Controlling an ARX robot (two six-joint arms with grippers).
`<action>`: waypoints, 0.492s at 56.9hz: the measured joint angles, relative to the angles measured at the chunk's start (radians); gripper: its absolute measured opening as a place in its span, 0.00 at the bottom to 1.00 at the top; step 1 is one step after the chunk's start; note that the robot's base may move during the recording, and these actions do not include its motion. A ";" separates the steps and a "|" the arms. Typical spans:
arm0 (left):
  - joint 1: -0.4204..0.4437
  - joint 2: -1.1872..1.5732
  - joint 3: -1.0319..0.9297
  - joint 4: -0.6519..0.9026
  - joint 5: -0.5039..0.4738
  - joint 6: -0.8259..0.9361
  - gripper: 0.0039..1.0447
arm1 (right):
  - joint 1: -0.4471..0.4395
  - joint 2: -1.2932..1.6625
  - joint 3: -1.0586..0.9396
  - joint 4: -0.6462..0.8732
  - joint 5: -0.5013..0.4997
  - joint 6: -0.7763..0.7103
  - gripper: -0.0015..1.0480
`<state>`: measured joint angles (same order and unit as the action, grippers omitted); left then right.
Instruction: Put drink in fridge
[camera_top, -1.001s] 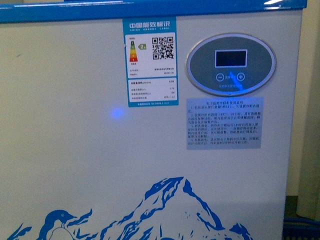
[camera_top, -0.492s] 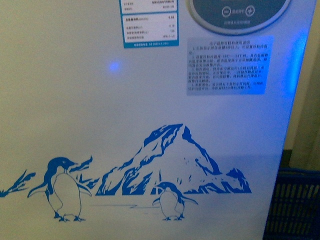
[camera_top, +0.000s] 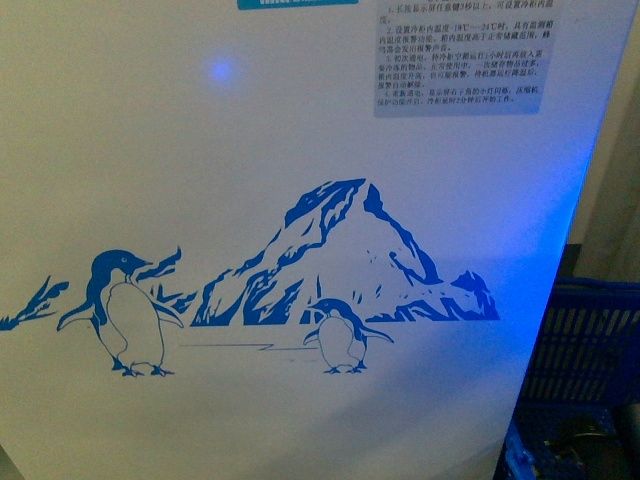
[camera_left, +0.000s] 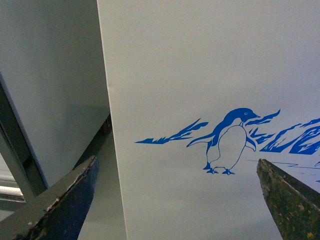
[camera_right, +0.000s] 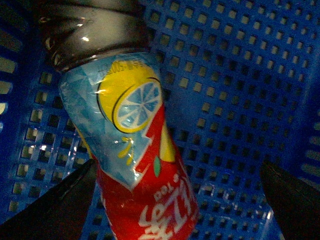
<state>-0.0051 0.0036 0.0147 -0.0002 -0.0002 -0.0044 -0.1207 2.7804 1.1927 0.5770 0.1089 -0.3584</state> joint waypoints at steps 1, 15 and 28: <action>0.000 0.000 0.000 0.000 0.000 0.000 0.92 | 0.002 0.007 0.007 -0.002 0.000 0.000 0.93; 0.000 0.000 0.000 0.000 0.000 0.000 0.92 | 0.026 0.126 0.127 -0.052 0.003 0.023 0.93; 0.000 0.000 0.000 0.000 0.000 0.000 0.92 | 0.033 0.195 0.212 -0.093 0.012 0.044 0.93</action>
<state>-0.0051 0.0036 0.0147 -0.0002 -0.0002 -0.0044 -0.0879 2.9757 1.4044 0.4843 0.1207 -0.3141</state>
